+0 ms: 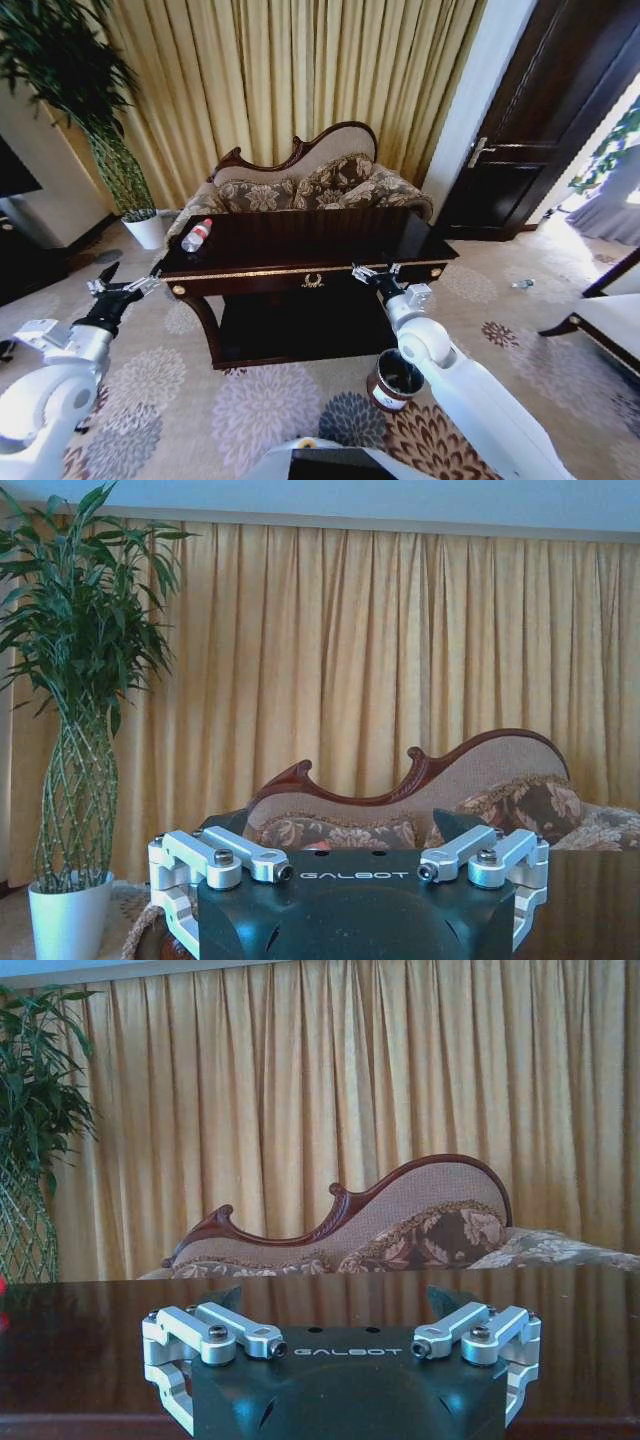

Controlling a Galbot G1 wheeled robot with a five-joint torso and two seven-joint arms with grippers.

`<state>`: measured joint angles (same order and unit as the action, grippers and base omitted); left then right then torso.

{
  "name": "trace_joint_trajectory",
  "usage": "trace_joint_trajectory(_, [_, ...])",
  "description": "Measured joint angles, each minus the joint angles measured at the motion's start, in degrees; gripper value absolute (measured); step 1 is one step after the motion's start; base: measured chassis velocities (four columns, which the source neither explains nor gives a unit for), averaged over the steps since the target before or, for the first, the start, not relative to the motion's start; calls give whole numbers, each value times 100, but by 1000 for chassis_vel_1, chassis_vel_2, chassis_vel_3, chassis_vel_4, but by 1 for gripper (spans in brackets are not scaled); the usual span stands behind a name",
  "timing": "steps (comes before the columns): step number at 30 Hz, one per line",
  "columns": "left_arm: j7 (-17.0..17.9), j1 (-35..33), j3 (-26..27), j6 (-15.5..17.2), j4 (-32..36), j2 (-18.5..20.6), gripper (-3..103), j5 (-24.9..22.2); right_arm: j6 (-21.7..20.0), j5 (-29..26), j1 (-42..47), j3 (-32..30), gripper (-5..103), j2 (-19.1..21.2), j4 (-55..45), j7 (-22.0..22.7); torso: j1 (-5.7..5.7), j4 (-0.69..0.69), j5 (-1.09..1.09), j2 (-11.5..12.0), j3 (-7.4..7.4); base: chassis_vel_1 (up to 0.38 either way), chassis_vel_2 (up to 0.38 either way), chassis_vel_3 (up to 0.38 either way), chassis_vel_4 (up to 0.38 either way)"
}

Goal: Move to the front of the table and place the trash on the table into the trash bin.

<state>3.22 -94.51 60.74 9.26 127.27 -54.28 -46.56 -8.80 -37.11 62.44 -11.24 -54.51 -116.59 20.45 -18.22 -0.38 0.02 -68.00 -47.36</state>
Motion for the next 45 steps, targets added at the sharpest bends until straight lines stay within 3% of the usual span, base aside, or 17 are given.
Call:
trace_joint_trajectory(27, [-13, -11, -9, -10, 14, -40, 100, 22, -28, 73, 33, 122, 100, -30, -12, -29, 2, -1, 0, -1, 1, -135, 137, 143, -134])
trace_joint_trajectory(36, [-19, -58, 222, 148, -116, 123, 100, -123, -41, 121, 110, 115, 100, -126, -17, -32, 3, -1, 0, -2, 2, -25, 23, 26, -28])
trace_joint_trajectory(43, [-85, 280, 413, 711, -819, 509, 100, -421, -59, 129, 101, 113, 100, -150, 38, -30, 4, -2, -2, -3, 2, 0, 0, 0, 0])
trace_joint_trajectory(45, [-150, 489, 467, 1105, -947, 690, 100, -644, -82, 129, 112, 112, 100, -149, 47, -30, 2, -2, -2, -2, 1, 0, 0, 0, 0])
